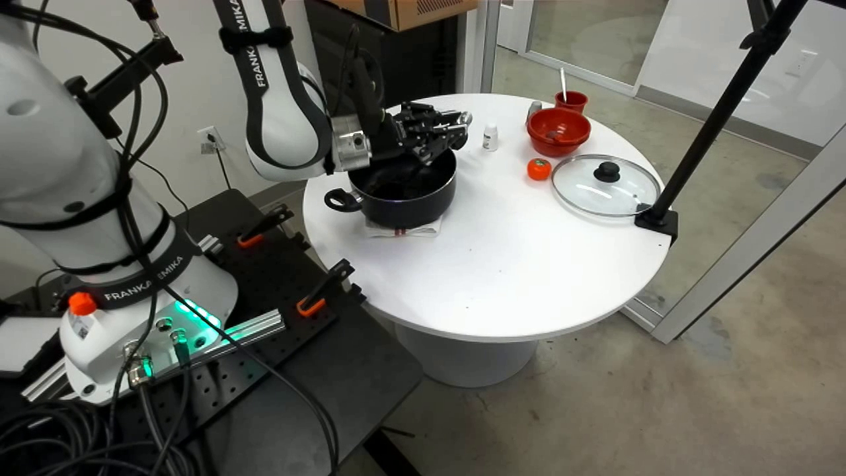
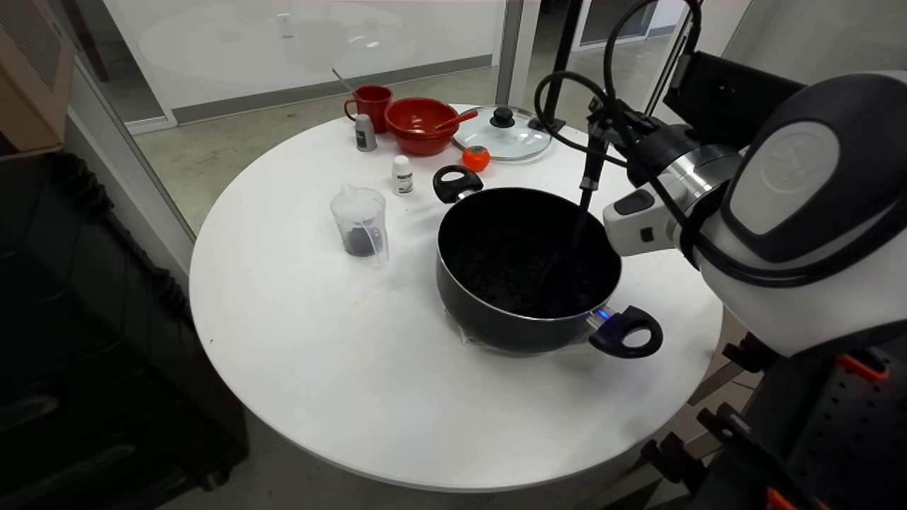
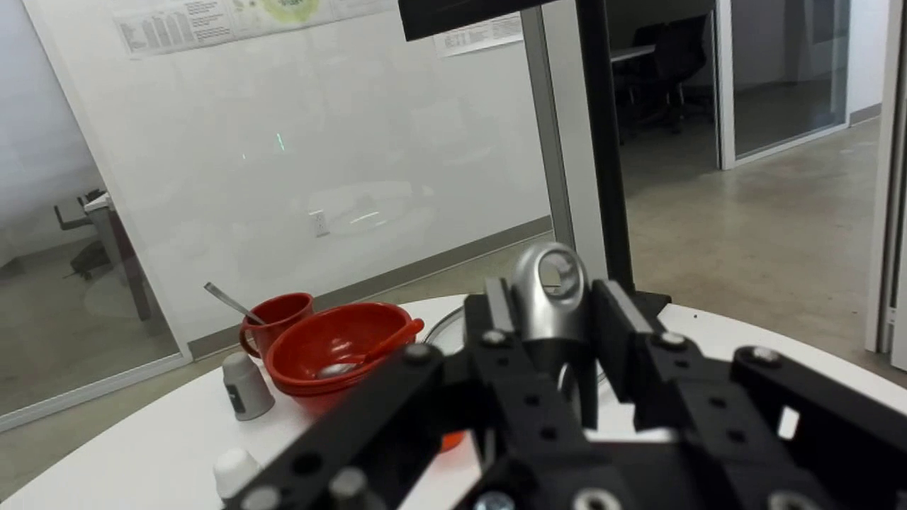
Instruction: Use the dishing spoon to mix in the pot
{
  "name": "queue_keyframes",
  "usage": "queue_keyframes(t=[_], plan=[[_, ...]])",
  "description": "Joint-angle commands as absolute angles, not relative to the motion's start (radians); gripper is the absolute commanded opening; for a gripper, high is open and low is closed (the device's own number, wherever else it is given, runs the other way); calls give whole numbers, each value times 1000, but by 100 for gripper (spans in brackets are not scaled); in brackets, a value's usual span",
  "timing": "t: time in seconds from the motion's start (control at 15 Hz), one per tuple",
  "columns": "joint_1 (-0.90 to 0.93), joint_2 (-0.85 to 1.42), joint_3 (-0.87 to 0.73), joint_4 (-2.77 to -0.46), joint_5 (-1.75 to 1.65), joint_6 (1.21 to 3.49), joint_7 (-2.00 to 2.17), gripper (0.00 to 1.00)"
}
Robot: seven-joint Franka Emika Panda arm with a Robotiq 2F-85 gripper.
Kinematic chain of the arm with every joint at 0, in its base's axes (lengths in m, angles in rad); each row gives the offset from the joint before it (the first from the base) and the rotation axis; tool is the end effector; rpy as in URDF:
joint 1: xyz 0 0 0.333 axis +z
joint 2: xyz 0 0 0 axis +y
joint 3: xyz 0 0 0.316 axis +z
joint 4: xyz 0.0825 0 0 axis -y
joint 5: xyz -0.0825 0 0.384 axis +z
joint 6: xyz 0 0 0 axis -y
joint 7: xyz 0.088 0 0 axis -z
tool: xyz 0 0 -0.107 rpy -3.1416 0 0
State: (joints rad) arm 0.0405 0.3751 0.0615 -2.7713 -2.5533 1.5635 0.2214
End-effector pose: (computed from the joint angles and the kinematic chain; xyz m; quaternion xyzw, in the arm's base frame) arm 0.3661 -0.0194 0.1237 0.2529 0.6636 -0.0887 0.6984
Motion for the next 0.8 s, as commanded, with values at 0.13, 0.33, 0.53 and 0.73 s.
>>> queue_keyframes(t=[0.13, 0.33, 0.53, 0.73], plan=[[54, 412, 80, -2775, -2573, 1565, 216, 8], [64, 419, 102, -2779, -2558, 1536, 248, 8], [80, 438, 133, -2778, -2524, 1478, 286, 8], [92, 459, 152, -2774, -2511, 1407, 318, 8]])
